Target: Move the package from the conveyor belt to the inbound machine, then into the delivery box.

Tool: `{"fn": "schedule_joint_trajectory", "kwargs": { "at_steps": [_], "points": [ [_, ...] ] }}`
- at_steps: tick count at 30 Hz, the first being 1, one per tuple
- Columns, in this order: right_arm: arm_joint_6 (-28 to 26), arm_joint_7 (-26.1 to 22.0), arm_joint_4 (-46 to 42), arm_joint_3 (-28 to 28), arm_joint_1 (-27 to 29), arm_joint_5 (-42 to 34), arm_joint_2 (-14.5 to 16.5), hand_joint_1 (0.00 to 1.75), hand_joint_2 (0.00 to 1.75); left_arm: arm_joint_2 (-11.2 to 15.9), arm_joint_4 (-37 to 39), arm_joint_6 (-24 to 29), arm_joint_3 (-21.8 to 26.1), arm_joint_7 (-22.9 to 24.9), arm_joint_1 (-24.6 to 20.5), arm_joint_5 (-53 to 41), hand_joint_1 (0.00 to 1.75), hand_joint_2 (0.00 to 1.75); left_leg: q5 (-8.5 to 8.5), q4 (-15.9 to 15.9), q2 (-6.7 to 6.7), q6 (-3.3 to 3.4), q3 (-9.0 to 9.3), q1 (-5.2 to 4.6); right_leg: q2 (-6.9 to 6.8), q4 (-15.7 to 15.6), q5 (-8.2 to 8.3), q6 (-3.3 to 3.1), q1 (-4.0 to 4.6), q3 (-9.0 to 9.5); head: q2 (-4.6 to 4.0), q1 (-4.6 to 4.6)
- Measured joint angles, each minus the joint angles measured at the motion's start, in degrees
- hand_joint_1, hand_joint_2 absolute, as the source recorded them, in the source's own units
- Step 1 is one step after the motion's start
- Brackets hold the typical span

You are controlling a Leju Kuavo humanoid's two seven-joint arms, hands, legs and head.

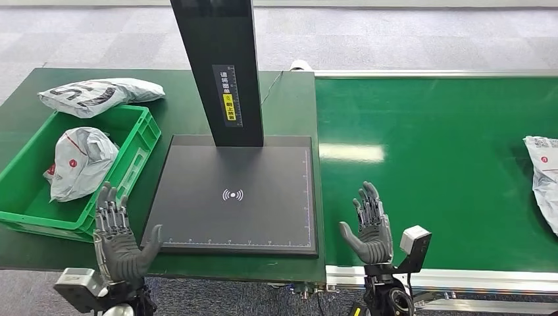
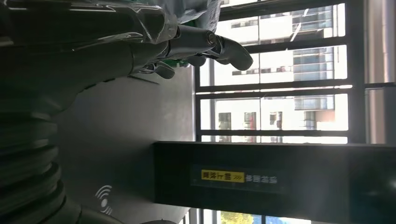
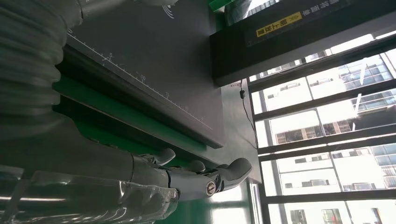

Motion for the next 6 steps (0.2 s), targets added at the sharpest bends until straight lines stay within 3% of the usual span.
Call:
{"fn": "schedule_joint_trajectory", "kwargs": {
  "at_steps": [6],
  "points": [
    [-3.2, -0.2, -3.4, 2.3, 2.5, 2.4, 0.1, 0.00, 1.75, -1.8, 3.2, -1.0, 0.2, 1.1, 0.9, -4.5, 0.00, 1.75, -0.04, 0.0, -0.01, 0.00, -0.03, -0.01, 0.00, 0.0, -0.06, 0.06, -0.02, -0.01, 0.00, 0.00]
  ]
}}
